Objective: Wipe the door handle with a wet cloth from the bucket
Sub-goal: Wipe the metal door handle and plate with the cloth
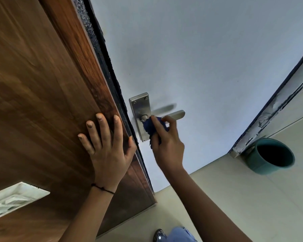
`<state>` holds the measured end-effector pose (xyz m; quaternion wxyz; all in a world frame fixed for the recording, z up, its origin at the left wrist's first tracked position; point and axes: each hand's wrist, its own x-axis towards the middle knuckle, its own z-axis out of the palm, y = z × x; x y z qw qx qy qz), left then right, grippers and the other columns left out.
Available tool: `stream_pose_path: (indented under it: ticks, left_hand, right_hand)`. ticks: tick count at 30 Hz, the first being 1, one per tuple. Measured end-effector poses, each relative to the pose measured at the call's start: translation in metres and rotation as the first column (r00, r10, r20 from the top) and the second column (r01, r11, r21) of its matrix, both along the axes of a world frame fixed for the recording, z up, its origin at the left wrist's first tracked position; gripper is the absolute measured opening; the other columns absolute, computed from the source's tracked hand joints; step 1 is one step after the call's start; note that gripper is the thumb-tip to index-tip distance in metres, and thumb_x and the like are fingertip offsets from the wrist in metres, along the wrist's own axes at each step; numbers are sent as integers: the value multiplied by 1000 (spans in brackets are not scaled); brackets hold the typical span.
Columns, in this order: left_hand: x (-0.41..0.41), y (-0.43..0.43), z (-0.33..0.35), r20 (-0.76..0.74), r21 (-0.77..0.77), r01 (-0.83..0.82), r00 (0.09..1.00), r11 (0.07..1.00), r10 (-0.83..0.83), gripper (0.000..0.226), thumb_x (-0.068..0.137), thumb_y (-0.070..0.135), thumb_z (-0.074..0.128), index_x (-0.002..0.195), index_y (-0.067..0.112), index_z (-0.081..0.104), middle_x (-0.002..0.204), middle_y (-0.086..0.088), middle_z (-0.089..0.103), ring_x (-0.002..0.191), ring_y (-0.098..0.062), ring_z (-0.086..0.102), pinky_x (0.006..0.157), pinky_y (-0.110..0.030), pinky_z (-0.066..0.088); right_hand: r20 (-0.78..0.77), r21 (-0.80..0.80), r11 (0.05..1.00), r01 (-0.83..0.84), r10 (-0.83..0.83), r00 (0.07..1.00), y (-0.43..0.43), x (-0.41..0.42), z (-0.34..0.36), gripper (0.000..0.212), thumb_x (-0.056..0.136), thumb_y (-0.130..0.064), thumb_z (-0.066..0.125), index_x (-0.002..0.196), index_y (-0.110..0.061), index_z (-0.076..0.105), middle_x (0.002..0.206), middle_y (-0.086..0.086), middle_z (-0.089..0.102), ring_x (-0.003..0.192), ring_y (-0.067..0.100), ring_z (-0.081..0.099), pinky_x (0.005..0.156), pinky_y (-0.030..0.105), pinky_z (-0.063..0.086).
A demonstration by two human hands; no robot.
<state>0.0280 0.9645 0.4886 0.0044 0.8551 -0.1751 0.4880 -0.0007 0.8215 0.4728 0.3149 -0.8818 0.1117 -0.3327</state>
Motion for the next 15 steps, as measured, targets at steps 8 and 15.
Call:
stream_pose_path:
  ticks: [8,15]
  left_hand:
    - [1,-1,-1,-1,-1,-7,1000,1000,7,86,90,42,50,153,17,-3,158,-6,-24,145,-24,-23,117,-46,-14]
    - [2,-2,0,13,-10,-6,1000,1000,6,84,90,41,49,153,18,-4,158,-4,-24,145,-23,-23,117,-44,-15]
  right_hand:
    - [-113,74,984,162,-153,982,-60,9,13,31,91,-15,48,115,-32,60,123,-1,47,89,24,64,47,19,28]
    - [-144,-71,997,-31,20,989,-10,0,25,32,91,-14,48,116,-31,57,125,2,45,99,25,59,51,31,46]
